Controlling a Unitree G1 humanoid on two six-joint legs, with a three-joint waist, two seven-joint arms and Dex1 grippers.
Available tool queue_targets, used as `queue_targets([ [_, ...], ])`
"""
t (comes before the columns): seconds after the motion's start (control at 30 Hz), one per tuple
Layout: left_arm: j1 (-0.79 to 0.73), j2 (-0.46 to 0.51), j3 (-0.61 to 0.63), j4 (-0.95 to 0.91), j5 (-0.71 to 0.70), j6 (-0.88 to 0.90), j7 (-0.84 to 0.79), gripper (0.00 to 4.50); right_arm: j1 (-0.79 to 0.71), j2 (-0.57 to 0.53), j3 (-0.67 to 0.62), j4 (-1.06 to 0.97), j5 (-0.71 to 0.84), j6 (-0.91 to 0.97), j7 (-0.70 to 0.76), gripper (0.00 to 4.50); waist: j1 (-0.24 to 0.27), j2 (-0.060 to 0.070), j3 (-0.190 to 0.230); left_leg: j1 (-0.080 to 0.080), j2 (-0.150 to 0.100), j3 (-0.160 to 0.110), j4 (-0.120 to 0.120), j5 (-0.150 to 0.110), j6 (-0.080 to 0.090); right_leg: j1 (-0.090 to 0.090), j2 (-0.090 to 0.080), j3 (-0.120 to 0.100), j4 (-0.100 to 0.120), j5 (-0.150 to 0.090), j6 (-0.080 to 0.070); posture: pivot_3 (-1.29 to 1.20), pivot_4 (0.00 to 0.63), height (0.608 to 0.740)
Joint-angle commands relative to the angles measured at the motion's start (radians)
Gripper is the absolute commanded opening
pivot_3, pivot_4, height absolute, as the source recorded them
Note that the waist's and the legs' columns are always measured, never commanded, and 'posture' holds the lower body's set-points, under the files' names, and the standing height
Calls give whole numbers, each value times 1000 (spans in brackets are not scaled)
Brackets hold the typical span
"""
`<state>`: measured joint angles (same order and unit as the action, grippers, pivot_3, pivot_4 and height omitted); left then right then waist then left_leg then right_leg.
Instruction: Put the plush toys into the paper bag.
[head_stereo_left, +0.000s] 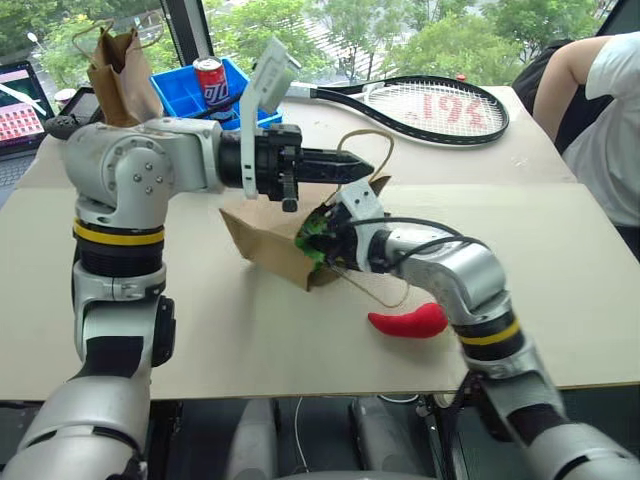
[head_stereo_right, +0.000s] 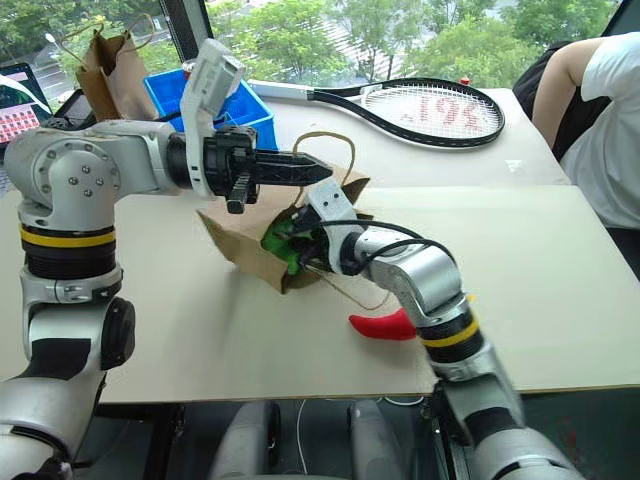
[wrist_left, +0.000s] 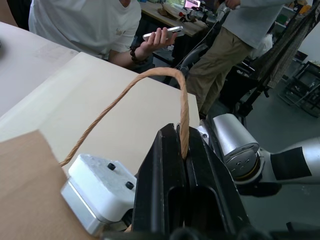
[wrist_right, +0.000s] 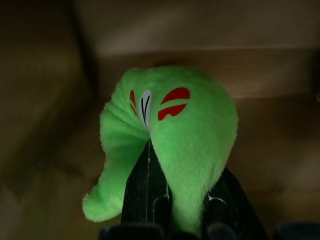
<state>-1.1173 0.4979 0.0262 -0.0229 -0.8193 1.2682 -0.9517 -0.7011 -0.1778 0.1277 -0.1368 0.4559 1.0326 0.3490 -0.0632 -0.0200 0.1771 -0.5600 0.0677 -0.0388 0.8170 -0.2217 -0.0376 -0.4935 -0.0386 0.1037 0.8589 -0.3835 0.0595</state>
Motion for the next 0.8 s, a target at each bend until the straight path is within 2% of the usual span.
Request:
queue_targets([
  [0.03, -9, 6, 50, -34, -34, -1, 23, 0, 21, 95, -183, 37, 37, -63, -113, 65, 3, 0, 0, 0, 0, 0, 0, 0, 0, 0, 0, 0, 0, 0, 0, 0, 150, 658],
  [0.13, -3, 7, 51, -35, -40, -3, 32, 0, 29, 241, -372, 80, 144, -76, -223, 65, 1, 0, 0, 0, 0, -1, 0, 0, 0, 0, 0, -1, 0, 0, 0, 0, 150, 658],
  [0.2, 2, 10, 46, -38, -41, -11, 32, 0, 55, 255, -381, 74, 139, -58, -233, 1072, -3, 0, 0, 0, 0, -1, 0, 0, 0, 0, 0, -1, 1, 0, 0, 0, 150, 658],
  [0.23, 4, 13, 43, -38, -40, -16, 31, 0, 68, 257, -375, 62, 142, -43, -231, 1254, -5, 0, 0, 0, 0, -1, 0, 0, 0, 0, 0, -1, 1, 0, 0, 0, 150, 658],
  [0.33, 6, 18, 36, -32, -35, -32, 29, 0, 87, 256, -364, 27, 152, -27, -243, 2195, -6, 0, 0, 0, 0, -1, 0, 0, 0, 0, 0, -2, 1, 0, 0, 0, 150, 658],
  [0.53, -7, 6, 18, 26, 37, -146, 49, 0, 104, 223, -306, -29, 107, -31, -264, 4294, -6, 1, 0, 0, 0, -1, 0, 0, 0, 0, 0, -2, 1, 0, 0, 0, 150, 658],
  [0.57, -15, -11, 25, 45, 47, -166, 69, 0, 106, 224, -298, -30, 98, -40, -272, 4426, -6, 1, 0, 0, 0, -1, 0, 0, 0, 0, 0, -2, 1, 0, 0, 0, 150, 658],
  [0.8, -48, -132, 32, 150, 166, -392, 181, 0, 87, 259, -221, -6, -4, -163, -321, 4426, -6, 1, 0, -1, 0, -1, 0, 0, 0, -1, 0, -2, 0, 0, 0, 0, 150, 658],
])
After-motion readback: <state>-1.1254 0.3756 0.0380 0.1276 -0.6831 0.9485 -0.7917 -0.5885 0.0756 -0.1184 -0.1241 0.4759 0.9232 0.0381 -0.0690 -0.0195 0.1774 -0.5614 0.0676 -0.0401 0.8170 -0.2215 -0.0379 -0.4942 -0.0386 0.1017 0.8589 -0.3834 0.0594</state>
